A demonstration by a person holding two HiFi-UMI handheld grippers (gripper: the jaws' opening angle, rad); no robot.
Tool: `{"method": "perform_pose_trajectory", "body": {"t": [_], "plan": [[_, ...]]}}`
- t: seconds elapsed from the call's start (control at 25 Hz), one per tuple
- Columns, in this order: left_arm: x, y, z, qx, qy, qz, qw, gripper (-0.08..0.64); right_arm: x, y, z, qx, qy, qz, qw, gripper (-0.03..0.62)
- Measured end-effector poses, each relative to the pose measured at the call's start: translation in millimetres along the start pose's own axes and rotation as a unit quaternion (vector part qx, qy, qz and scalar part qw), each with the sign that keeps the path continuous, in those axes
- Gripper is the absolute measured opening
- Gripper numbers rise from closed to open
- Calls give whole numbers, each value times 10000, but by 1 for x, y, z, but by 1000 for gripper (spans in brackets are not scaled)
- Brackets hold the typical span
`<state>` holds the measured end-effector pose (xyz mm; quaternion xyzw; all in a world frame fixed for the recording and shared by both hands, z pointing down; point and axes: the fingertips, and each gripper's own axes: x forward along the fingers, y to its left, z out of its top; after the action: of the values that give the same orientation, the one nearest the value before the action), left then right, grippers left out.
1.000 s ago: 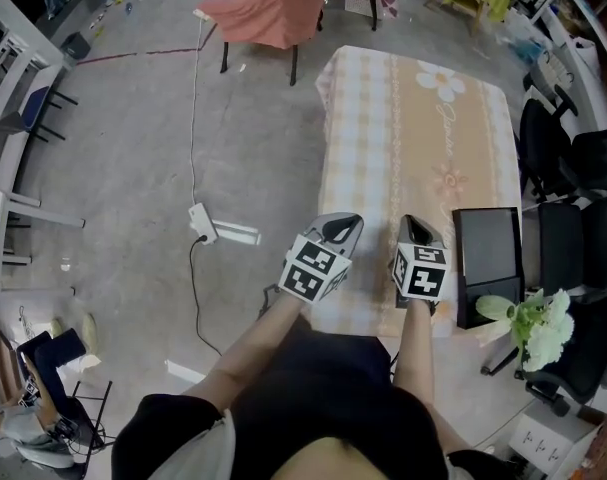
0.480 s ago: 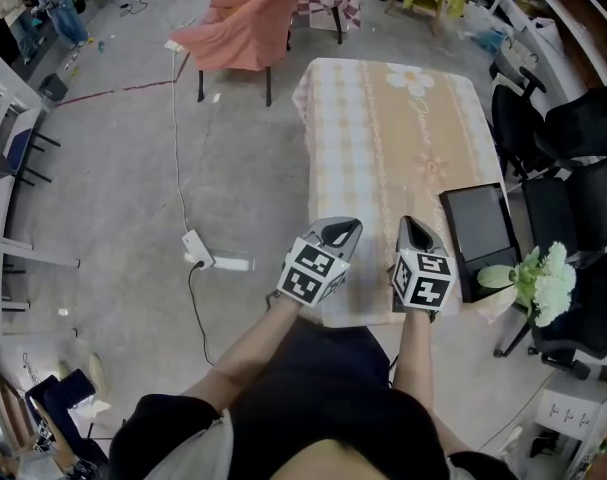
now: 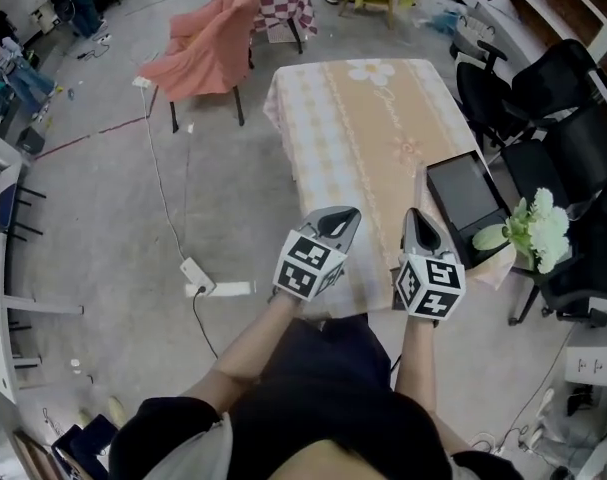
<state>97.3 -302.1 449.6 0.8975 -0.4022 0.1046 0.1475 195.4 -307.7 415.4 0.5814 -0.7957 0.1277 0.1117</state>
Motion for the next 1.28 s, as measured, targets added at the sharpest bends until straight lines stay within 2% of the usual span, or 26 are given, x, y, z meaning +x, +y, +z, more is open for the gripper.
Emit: {"method": "perform_pose_trajectory", "body": {"t": [0.24, 0.48, 0.64, 0.92, 1.28], "plan": [[1, -21, 21, 281, -247, -306, 9988, 11, -36, -21, 13, 213, -546, -574, 9966, 11], [3, -31, 37, 525, -553, -367, 9964, 11, -73, -47, 18, 357, -1070, -1264, 9855, 11], [7, -36, 40, 573, -682, -416, 9952, 11, -89, -59, 14, 345, -1174, -1570, 9800, 11], [17, -49, 43, 603, -740, -602, 9936, 11, -101, -71, 12, 328, -1165, -1823, 9758, 11], [22, -52, 40, 523, -741, -675, 9936, 11, -98, -72, 10, 225, -1108, -1817, 9768, 11]]}}
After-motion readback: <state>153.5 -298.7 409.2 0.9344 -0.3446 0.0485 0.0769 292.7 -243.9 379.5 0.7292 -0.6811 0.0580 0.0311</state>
